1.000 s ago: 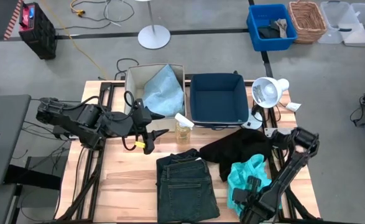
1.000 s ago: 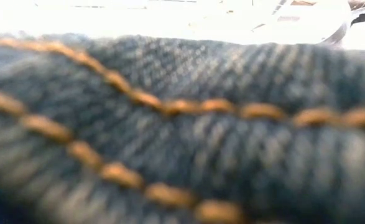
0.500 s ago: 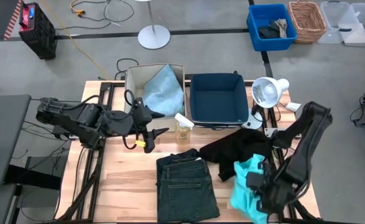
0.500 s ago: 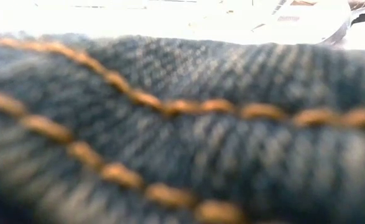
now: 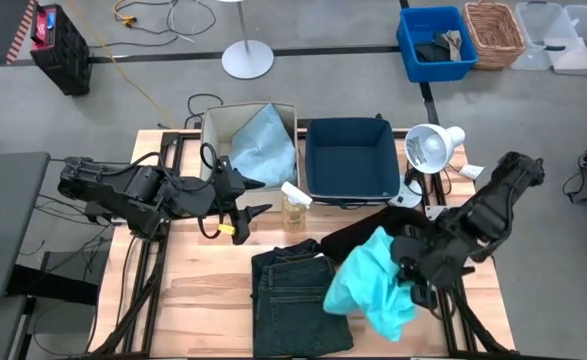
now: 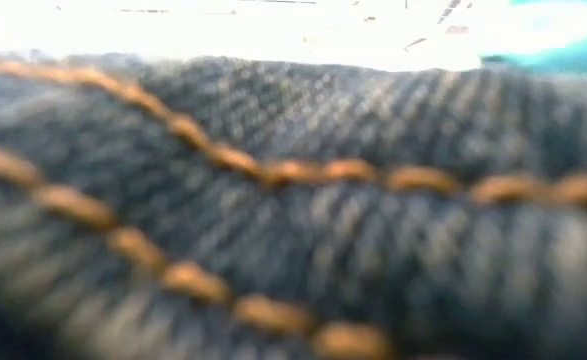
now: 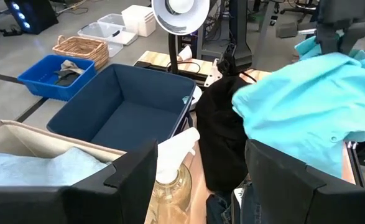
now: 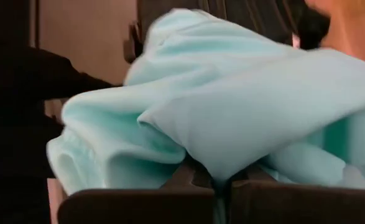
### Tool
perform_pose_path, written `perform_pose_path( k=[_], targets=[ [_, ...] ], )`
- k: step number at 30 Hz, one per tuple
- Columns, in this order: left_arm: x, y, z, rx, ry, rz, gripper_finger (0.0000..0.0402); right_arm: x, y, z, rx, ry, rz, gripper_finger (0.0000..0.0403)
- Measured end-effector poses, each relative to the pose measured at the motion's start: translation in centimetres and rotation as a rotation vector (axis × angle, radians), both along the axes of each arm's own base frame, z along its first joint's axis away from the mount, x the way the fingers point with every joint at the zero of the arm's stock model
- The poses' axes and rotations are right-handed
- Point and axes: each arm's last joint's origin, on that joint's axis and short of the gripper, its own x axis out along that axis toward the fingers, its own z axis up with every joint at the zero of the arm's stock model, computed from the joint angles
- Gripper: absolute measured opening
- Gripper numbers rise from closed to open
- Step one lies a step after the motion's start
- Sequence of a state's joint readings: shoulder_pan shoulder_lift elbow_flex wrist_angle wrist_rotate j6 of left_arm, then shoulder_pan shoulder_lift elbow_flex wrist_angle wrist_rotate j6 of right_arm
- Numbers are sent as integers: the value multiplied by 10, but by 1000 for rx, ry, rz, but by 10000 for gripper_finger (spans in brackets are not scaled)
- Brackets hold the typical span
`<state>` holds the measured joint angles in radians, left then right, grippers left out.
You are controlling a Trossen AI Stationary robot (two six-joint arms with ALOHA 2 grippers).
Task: Sort clothes
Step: Put the blue shorts into the white laundry organizer
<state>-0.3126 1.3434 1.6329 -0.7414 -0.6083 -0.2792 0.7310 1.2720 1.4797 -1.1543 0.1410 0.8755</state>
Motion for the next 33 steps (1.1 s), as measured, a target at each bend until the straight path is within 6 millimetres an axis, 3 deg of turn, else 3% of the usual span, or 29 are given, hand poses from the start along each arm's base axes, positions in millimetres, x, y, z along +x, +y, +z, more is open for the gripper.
perform_pose_path(
  k=[9,15,25,33],
  targets=[
    [1,0,2,7,-24,12,238,14,-21,35,-23,-194,53,1],
    [-7,4,19,27,-124,36,238,21,-36,63,-67,-373,93,1],
    [-38,14,57,14,-266,39,238,40,-72,110,-249,-782,85,1],
    [-66,20,78,-2,-392,22,238,66,-113,137,-427,-1077,-88,1]
  ],
)
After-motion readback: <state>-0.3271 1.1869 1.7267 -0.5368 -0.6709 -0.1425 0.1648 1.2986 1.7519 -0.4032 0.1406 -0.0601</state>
